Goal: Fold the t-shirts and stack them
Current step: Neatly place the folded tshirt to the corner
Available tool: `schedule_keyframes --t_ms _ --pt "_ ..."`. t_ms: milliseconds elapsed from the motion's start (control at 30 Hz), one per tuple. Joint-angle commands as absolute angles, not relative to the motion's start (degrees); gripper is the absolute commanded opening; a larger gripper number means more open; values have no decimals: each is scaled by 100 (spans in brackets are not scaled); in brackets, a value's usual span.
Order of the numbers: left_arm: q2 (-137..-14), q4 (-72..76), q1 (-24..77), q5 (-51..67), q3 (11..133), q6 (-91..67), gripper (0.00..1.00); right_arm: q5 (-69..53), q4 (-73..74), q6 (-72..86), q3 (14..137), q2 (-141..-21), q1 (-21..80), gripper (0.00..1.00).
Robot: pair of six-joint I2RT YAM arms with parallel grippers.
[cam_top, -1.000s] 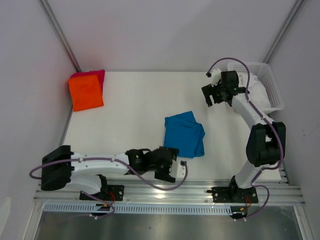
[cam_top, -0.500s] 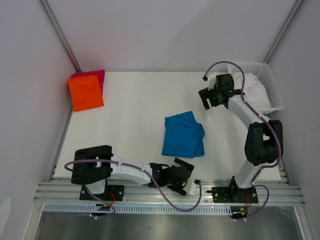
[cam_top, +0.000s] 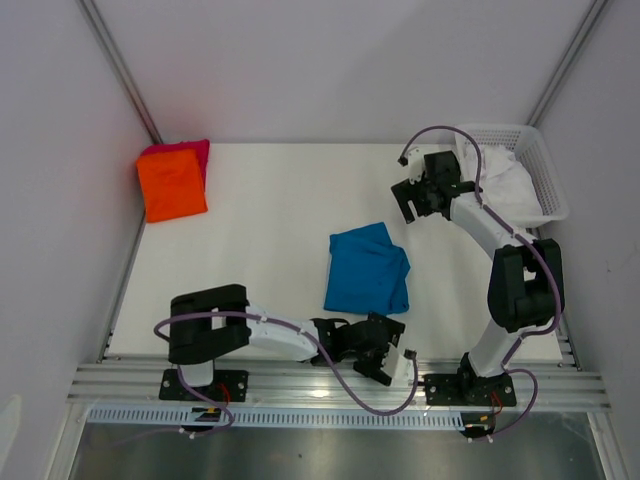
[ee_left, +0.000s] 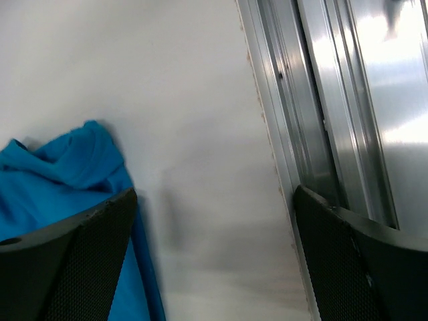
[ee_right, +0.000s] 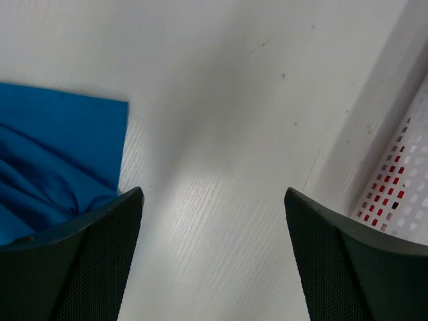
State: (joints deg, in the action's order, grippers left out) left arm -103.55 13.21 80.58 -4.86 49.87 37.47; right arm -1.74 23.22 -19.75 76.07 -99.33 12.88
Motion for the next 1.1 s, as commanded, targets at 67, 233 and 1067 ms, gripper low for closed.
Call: schedule_keyframes --t_ms 67,233,1067 --pt "-9248 581 7207 -1670 4834 4210 99 0 2083 -2039 7611 -9852 1441 87" --pt "-8474 -236 7207 -1609 5001 4122 99 193 2065 -2074 7620 -9940 1564 88" --pt "-9281 -834 7207 -819 5264 3560 97 387 2021 -2171 7620 -9958 1670 87"
